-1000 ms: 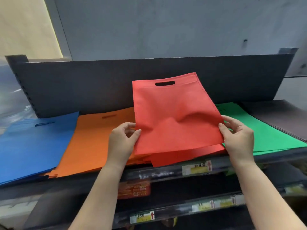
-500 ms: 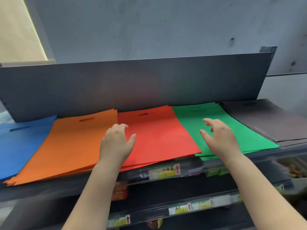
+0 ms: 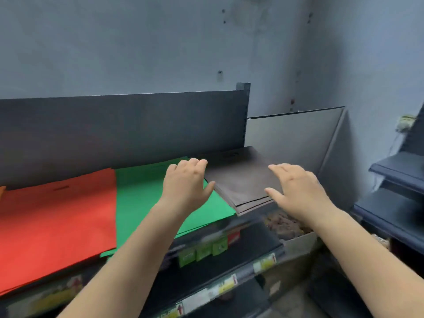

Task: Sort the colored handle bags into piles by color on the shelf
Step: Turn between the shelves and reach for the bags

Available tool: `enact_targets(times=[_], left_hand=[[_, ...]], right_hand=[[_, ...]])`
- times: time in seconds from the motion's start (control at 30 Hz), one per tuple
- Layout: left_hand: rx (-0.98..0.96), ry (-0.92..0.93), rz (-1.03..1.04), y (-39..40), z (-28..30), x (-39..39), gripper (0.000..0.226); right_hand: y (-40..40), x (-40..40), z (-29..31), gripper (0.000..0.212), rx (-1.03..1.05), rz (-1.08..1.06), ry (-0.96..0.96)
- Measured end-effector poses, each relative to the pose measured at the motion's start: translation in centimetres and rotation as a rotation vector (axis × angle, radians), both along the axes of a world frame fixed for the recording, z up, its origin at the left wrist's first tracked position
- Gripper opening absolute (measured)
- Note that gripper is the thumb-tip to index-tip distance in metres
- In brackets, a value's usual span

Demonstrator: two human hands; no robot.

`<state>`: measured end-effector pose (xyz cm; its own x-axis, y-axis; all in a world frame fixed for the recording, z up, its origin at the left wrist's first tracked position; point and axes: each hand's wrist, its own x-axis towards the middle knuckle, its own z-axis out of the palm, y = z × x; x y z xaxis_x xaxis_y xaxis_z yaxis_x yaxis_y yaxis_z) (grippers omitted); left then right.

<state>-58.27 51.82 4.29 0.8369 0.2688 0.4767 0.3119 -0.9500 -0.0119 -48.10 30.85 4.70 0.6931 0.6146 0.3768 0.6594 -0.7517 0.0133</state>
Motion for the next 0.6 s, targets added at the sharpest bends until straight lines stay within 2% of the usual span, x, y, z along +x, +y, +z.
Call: enact_targets(times=[0.17,0.6], left_hand=[[0.004,0.046,-0.144,-7.5,0.0,9.1,0.051],[0.021,0.086,-0.618,-27.5,0.4,26.3,0.052]], right_hand=[[-9.2,5.0,0.4,0.060,-0.064,-0.198,-0.042],[-28.2,12.7,0.5,0.060,-0.154,-0.704,0.071]])
